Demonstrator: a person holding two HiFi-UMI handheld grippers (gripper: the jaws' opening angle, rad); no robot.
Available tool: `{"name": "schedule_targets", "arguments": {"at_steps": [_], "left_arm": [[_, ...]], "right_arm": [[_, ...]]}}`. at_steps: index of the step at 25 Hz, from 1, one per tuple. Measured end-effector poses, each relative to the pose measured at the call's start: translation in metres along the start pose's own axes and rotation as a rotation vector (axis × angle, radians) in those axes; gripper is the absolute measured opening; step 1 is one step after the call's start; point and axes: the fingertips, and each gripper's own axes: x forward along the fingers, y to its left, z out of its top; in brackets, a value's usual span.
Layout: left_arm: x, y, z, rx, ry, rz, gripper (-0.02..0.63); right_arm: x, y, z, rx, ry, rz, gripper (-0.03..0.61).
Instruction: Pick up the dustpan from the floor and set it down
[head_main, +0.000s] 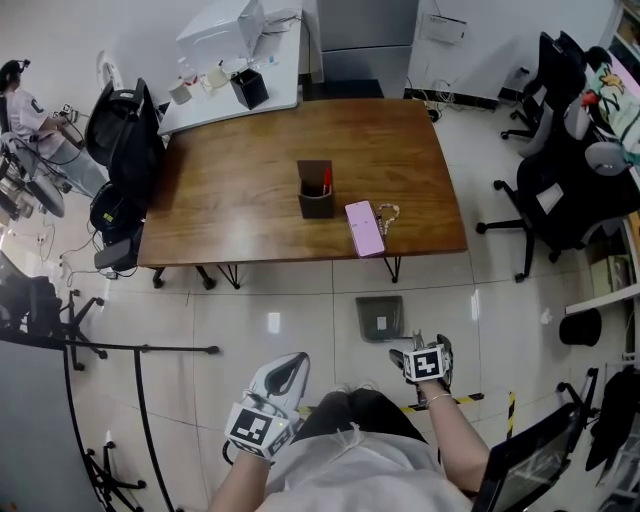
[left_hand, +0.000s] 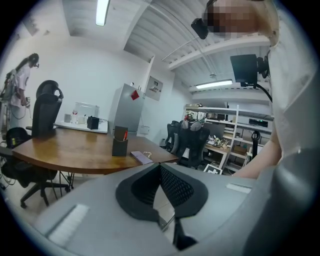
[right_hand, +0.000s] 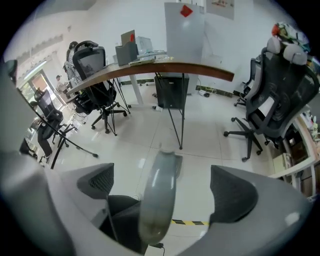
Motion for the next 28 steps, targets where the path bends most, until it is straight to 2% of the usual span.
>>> {"name": "schedule_targets", "arguments": {"at_steps": [3,6,7,8,9,10,11,13,15,18,21,25,28], "left_arm": [[-0.011,-0.003,0.008,-0.013,0.004,-0.024,0.015],[-0.022,-0.013,0.013,-0.026,-0.005,-0.056,0.015],[-0.025,-0.016,0.015,-0.02,-0.012,-0.063,0.015],[-0.028,-0.02,0.018,-0.016,-0.02,-0.064,0.015],[-0.032,-0.025,0.021,-0.013,-0.029,-0.064,0.015],[-0.037,-0.031,0.023,-0.011,-0.04,-0.062,0.015],[-0.043,-0.039,0.026,-0.006,-0.054,-0.06,0.015],[-0.056,-0.057,0.032,0.018,-0.086,-0.055,0.015],[-0.071,-0.077,0.037,0.05,-0.118,-0.043,0.015],[-0.095,-0.111,0.033,0.088,-0.153,-0.009,0.015],[-0.123,-0.154,0.022,0.1,-0.177,0.016,0.015],[-0.155,-0.203,0.007,0.09,-0.186,0.031,0.015],[-0.17,-0.23,0.006,0.108,-0.192,0.028,0.015]], "right_arm": [[-0.035,0.013,0.007,-0.016,-0.04,0.006,0.584],[-0.085,0.029,0.018,-0.018,-0.141,0.023,0.582],[-0.103,0.032,0.023,-0.007,-0.187,0.022,0.545],[-0.123,0.032,0.027,0.002,-0.242,0.012,0.45],[-0.144,0.032,0.031,0.003,-0.304,-0.006,0.3],[-0.165,0.031,0.033,-0.008,-0.37,-0.024,0.105],[-0.184,0.033,0.035,-0.033,-0.43,-0.034,0.003],[-0.219,0.045,0.036,-0.107,-0.521,0.007,0.002],[-0.251,0.064,0.031,-0.17,-0.585,0.12,0.002],[-0.296,0.082,0.016,-0.197,-0.68,0.261,0.002],[-0.334,0.088,-0.015,-0.241,-0.736,0.291,0.002],[-0.366,0.107,-0.064,-0.332,-0.735,0.336,0.002],[-0.391,0.117,-0.086,-0.328,-0.783,0.375,0.002]]}}
